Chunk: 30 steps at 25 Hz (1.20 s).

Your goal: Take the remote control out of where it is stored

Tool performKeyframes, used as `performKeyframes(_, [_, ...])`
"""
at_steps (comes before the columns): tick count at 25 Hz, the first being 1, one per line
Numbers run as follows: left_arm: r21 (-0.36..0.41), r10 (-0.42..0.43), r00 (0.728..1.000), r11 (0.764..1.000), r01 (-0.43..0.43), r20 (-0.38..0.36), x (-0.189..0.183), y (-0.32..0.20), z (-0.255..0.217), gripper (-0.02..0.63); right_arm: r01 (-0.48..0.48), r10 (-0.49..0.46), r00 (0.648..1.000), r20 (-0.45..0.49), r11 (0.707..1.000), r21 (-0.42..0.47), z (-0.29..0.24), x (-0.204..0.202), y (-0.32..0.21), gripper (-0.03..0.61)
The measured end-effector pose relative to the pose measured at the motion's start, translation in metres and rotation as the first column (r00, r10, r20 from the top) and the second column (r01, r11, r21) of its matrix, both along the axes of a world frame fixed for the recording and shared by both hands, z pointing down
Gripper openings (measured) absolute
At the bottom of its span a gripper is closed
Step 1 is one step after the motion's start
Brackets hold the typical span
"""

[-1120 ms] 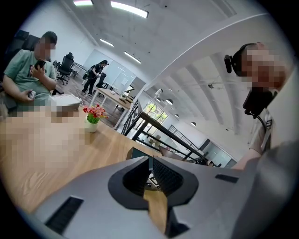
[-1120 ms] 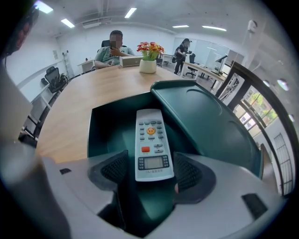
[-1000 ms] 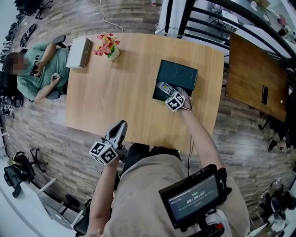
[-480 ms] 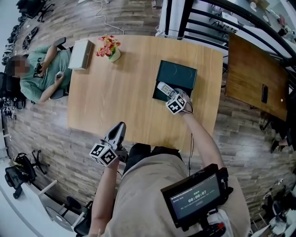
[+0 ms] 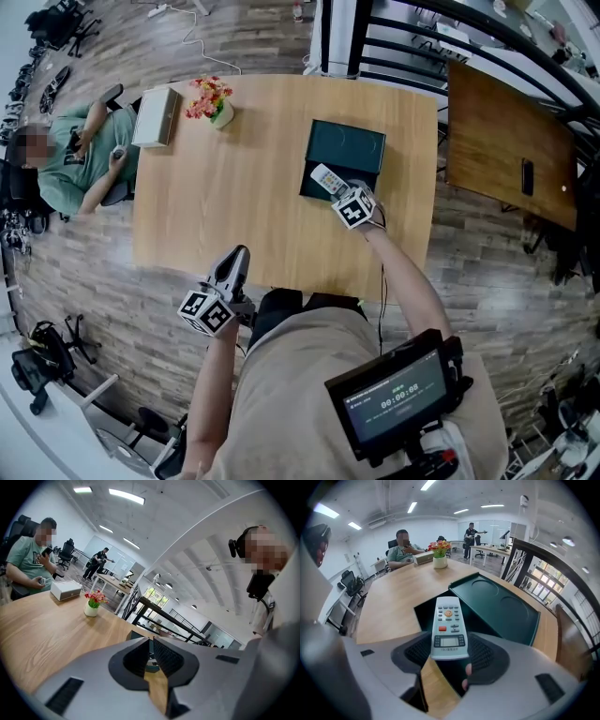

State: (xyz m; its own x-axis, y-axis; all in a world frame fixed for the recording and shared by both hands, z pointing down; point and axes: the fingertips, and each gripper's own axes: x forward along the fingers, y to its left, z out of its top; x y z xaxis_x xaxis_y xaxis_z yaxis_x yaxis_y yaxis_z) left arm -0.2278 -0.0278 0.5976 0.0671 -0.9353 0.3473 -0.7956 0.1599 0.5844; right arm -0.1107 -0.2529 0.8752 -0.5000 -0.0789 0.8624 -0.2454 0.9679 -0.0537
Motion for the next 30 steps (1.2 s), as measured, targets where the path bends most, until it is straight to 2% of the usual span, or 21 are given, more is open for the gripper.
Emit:
performKeyframes(7, [0.009,-0.009,1.0,1.0,0.009,-0.005,0.002,0.007,-0.003,0.008,-0.034,0.035,0.998,0.047,0.999,-0.029,-0.016,0.001,0.003,0.247])
performKeyframes(16, [0.045,-0.024,1.0,0.999,0.025,-0.021,0.008,0.003,-0.01,0.008,-0.04,0.042,0.993,0.11,0.999,-0.025,-0.056,0.006,-0.001,0.247])
performKeyframes(21, [0.093,-0.022,0.998,0.995,0.027,-0.056,0.014,-0.001,-0.022,0.008,-0.053,0.053,0.981,0.186,0.999,-0.008,-0.096,0.007,-0.007,0.247])
performKeyframes(30, [0.189,0.01,0.998,0.982,0.002,-0.061,0.009,-0.011,-0.051,0.008,-0.133,0.112,0.934,0.338,0.99,0.042,-0.196,0.029,-0.021,0.246])
